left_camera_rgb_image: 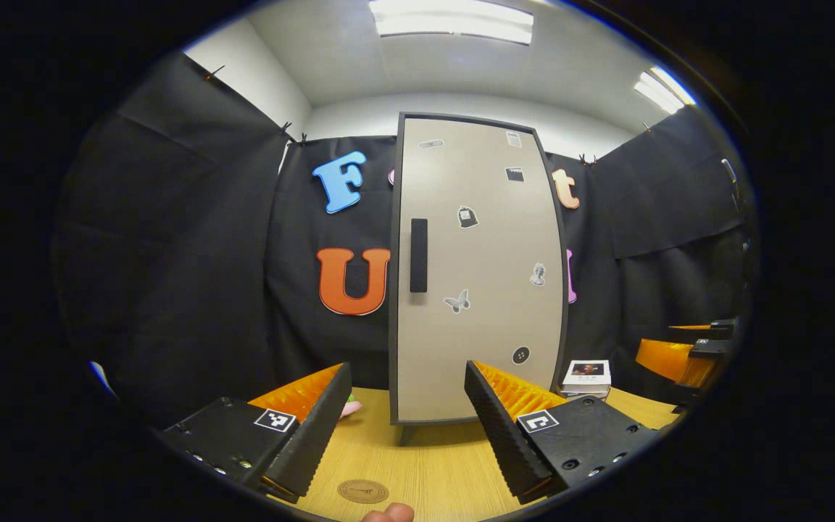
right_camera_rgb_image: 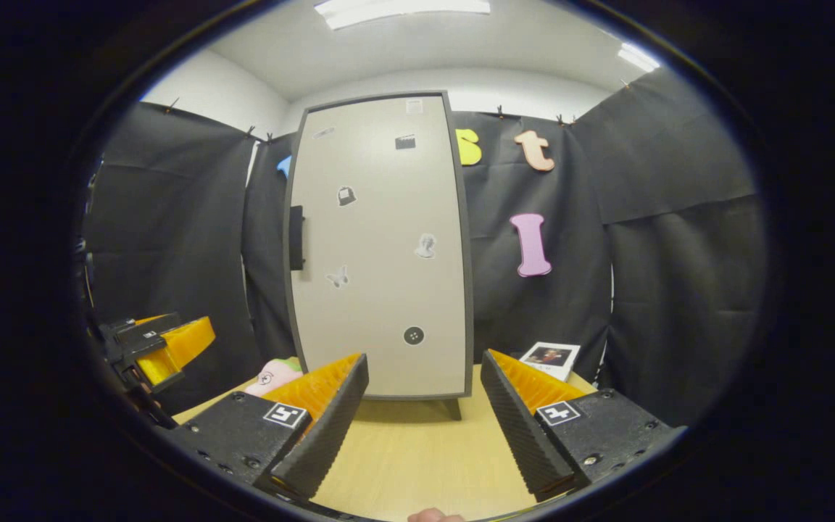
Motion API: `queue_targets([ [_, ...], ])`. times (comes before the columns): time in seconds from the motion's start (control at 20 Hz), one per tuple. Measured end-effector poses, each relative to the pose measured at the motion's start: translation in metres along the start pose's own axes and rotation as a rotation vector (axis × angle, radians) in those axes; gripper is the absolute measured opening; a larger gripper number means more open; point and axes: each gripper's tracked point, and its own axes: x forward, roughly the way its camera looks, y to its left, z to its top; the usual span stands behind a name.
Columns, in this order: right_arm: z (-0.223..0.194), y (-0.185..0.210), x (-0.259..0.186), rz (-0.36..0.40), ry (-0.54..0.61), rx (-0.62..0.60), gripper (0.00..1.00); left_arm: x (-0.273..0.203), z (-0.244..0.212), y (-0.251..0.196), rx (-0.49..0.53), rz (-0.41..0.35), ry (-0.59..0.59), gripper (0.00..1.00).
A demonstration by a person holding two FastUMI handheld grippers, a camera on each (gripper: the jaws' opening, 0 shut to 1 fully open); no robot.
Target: Open the cabinet door with the right hand, grasp the bottle in the cabinet with the left hand and place it on the coaster, then close the cabinet door with the right hand.
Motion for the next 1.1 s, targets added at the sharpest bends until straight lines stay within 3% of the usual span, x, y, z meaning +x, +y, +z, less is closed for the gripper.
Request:
queue_targets([
  [0.5,-0.006,0.001,0.011,0.028,0.032,-0.021,0.97,0.003,-0.001,-0.004,0.007,-0.009,-0.006,0.95],
  [0.85,0.027,0.040,0.051,0.174,0.007,-0.014,1.00,-0.003,-0.007,-0.001,-0.001,0.006,0.010,0.95],
  [1.1,0.063,0.088,0.094,0.274,0.002,-0.026,1.00,-0.009,-0.008,0.003,0.001,0.016,0.012,0.95],
])
